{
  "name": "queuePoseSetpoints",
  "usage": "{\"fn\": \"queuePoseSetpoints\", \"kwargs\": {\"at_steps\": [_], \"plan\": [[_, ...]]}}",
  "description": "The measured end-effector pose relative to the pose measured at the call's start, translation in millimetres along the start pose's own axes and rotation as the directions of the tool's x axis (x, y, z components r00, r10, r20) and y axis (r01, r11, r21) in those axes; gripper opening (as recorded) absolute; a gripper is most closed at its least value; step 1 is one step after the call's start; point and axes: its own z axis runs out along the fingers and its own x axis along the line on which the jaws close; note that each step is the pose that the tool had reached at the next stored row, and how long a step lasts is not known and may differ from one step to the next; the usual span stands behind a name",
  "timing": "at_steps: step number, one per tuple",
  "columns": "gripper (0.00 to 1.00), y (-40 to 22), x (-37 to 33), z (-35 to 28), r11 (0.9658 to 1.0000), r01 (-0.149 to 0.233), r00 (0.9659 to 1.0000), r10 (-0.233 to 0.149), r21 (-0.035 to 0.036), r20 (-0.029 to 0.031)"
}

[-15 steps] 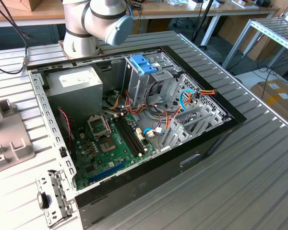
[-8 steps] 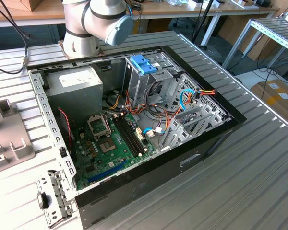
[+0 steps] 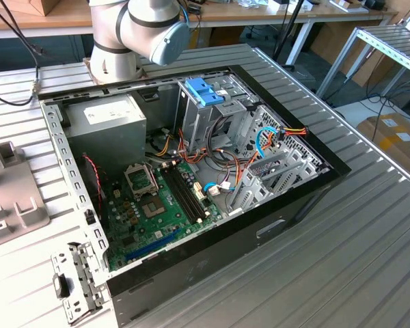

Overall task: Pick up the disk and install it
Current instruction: 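Pick up the disk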

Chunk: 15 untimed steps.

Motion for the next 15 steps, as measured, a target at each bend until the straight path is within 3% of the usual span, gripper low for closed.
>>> {"fn": "queuePoseSetpoints", "kwargs": {"at_steps": [15], "plan": [[0.11,9.0,-16.4,1.0,0.9998,0.019,0.9998,-0.019,-0.0003,-0.0019]]}}
